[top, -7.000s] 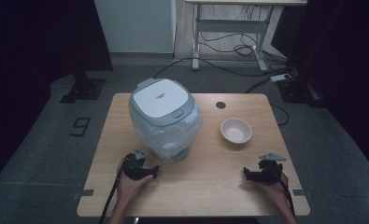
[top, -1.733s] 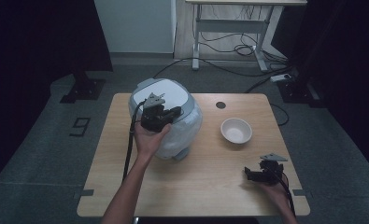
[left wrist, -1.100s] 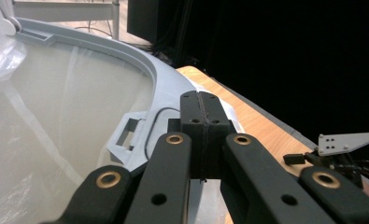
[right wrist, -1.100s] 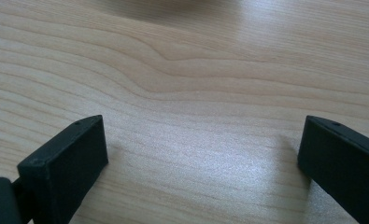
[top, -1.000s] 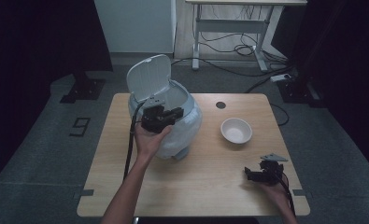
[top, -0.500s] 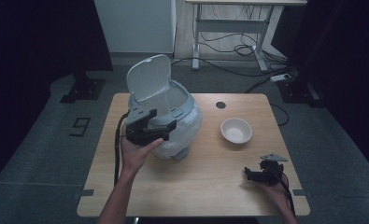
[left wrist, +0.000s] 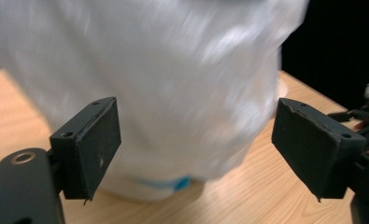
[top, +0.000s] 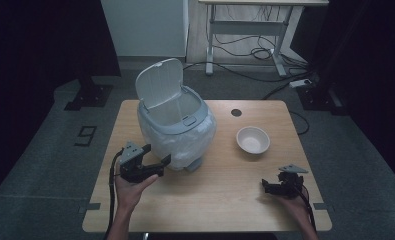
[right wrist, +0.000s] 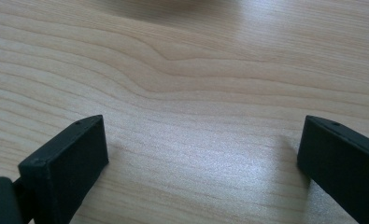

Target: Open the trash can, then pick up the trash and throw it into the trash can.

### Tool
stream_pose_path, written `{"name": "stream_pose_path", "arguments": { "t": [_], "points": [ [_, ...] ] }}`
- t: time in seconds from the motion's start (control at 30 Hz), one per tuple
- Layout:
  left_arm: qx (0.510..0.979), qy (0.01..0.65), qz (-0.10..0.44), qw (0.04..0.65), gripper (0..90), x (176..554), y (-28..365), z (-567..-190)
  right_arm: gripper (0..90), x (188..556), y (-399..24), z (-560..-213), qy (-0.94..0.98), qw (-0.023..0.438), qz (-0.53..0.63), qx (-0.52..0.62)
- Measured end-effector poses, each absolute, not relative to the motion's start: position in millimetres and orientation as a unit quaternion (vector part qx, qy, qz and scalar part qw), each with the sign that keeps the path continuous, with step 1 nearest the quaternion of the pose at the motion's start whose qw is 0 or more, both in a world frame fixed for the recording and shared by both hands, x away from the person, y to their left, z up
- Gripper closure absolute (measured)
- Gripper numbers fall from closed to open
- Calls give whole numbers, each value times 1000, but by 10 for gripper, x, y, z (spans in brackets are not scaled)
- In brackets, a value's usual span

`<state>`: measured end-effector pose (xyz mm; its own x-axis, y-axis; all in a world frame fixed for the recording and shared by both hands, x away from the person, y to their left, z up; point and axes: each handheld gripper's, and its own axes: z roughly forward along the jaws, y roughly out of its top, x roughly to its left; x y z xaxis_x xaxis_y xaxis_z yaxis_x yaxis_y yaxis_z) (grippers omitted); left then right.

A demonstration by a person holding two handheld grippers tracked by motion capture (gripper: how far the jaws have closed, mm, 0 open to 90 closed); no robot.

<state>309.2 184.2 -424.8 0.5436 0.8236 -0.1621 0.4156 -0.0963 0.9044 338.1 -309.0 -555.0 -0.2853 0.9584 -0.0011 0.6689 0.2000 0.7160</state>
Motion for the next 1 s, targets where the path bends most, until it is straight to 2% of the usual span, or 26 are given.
{"name": "stream_pose_path", "arguments": {
  "t": [0.13, 0.47, 0.63, 1.0],
  "points": [
    [729, 442, 190, 487, 163, 3163, 1895, -4457, 11, 3381, -3090, -5550, 739, 233, 311, 551],
    [720, 465, 186, 481, 197, 3179, 1992, -4643, 15, 3382, -3100, -5549, 742, 231, 312, 546],
    [715, 473, 185, 480, 198, 3198, 2033, -4681, 83, 3366, -3131, -5535, 737, 235, 316, 549],
    [725, 480, 173, 463, 199, 3225, 2008, -4808, 105, 3335, -3150, -5472, 721, 243, 325, 561]
  ]
}}
